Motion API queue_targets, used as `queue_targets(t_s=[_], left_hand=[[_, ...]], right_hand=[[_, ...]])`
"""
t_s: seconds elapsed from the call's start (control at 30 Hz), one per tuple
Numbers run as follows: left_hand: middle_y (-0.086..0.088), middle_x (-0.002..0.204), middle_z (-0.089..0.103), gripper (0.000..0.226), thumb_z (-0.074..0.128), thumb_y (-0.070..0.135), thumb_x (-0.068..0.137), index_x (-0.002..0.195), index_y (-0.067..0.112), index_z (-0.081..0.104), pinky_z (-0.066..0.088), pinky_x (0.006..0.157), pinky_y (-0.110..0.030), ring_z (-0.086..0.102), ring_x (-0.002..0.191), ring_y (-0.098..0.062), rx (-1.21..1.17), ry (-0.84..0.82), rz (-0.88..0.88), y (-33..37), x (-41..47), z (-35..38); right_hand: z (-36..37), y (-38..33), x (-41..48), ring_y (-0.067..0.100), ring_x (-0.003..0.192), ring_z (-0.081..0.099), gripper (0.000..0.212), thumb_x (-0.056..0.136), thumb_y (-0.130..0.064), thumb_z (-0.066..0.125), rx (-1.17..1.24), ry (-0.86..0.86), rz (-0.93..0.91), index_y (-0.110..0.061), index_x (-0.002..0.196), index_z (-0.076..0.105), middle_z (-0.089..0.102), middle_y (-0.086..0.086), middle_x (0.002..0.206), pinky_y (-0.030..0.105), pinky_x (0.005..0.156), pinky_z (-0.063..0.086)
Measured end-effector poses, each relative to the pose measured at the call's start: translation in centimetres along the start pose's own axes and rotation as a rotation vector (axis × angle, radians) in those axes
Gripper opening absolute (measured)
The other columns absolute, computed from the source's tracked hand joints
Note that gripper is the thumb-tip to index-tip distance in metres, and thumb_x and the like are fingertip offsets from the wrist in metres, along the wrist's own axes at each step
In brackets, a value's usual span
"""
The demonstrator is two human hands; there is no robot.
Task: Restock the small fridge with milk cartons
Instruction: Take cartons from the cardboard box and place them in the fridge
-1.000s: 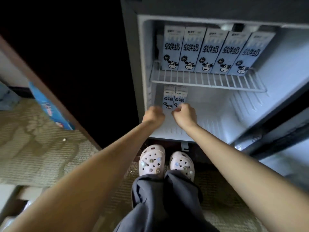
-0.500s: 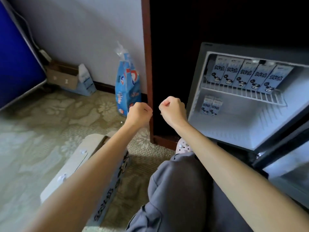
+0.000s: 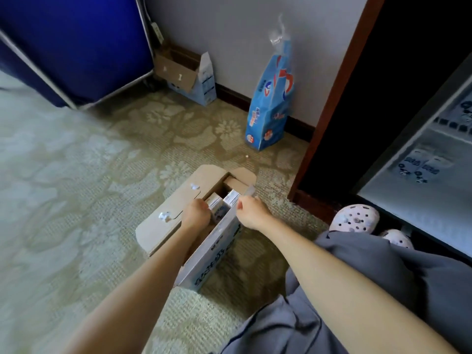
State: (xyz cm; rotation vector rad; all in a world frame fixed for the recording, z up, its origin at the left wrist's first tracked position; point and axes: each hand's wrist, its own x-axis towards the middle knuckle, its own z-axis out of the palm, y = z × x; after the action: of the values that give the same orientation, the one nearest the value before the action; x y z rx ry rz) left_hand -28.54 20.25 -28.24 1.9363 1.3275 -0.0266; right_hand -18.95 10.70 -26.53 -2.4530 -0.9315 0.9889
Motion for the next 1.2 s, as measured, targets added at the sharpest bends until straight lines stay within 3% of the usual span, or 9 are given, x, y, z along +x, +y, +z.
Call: queue_targets(t_s=[0.1,0.27,0.47,0.6,0.8,0.9,1.0,1.2], left_hand=[[-0.017,0.124,0.059,0.034,0.039,-0.002,0.091,0.118,0.001,0.059,0.045,0.084,-0.029,0.056,0.113,-0.030,0.047,-0.011,0.003,-1.4,1.3,0.7],[-0.013,0.141,0.045,0.044,0.043,-0.001,0.091,0.134,0.007,0.046,0.035,0.108,-0.034,0.041,0.131,-0.027,0.226,-0.076,0.126,-2.2,4.9,2.7],[-0.009,0.146,0.034,0.056,0.046,0.002,0.091,0.143,0.014,0.030,0.034,0.108,-0.036,0.032,0.135,-0.028,0.433,-0.150,0.301,-2.5,8.2,4.9],[-0.011,0.142,0.028,0.062,0.050,0.006,0.091,0.144,0.018,0.023,0.042,0.099,-0.036,0.031,0.129,-0.029,0.543,-0.100,0.272,-2.9,8.3,5.9],[-0.015,0.125,0.046,0.052,0.053,0.013,0.090,0.136,0.018,0.030,0.049,0.077,-0.035,0.055,0.107,-0.030,0.531,-0.065,0.201,-2.9,8.0,5.7],[-0.016,0.109,0.055,0.043,0.053,0.009,0.088,0.127,0.013,0.036,0.046,0.065,-0.033,0.057,0.088,-0.029,0.529,-0.049,0.189,-2.7,8.1,5.1],[-0.015,0.100,0.059,0.035,0.052,0.005,0.087,0.119,0.011,0.039,0.038,0.060,-0.030,0.048,0.074,-0.024,0.554,-0.035,0.181,-2.3,8.1,4.9],[-0.014,0.099,0.062,0.042,0.052,0.004,0.088,0.125,0.011,0.034,0.040,0.060,-0.030,0.060,0.081,-0.029,0.614,-0.030,0.169,-2.4,8.3,5.0]], right_hand=[[1.3,0.3,2.0,0.030,0.118,0.048,0.033,0.097,-0.010,0.035,-0.061,-0.068,-0.020,-0.004,0.127,0.047,0.047,0.014,0.132,0.037,0.096,0.045],[3.0,0.9,4.7,0.029,0.131,0.035,0.041,0.094,-0.003,0.037,-0.108,-0.097,-0.074,-0.006,0.136,0.037,0.030,0.008,0.146,0.043,0.107,0.037],[3.6,1.4,6.6,0.024,0.134,0.030,0.044,0.093,-0.006,0.040,-0.226,-0.095,-0.147,-0.009,0.137,0.040,0.038,0.006,0.144,0.040,0.109,0.035],[3.5,1.0,7.7,0.026,0.126,0.040,0.038,0.095,-0.010,0.036,-0.202,-0.044,-0.123,-0.009,0.132,0.044,0.047,0.011,0.134,0.039,0.101,0.040],[4.9,1.7,9.6,0.024,0.120,0.043,0.036,0.095,-0.013,0.041,-0.152,0.126,-0.029,-0.004,0.130,0.041,0.044,0.011,0.133,0.031,0.096,0.041],[5.6,1.8,10.1,0.022,0.118,0.042,0.043,0.092,-0.020,0.049,-0.193,0.182,-0.013,-0.003,0.131,0.039,0.040,0.011,0.132,0.030,0.095,0.041],[6.0,1.8,10.6,0.022,0.120,0.041,0.056,0.087,-0.029,0.059,-0.247,0.190,-0.006,-0.003,0.132,0.037,0.038,0.011,0.133,0.030,0.095,0.041],[6.8,1.6,11.7,0.021,0.115,0.040,0.050,0.082,-0.037,0.065,-0.397,0.192,0.059,-0.009,0.121,0.051,0.038,0.007,0.128,0.034,0.100,0.037]])
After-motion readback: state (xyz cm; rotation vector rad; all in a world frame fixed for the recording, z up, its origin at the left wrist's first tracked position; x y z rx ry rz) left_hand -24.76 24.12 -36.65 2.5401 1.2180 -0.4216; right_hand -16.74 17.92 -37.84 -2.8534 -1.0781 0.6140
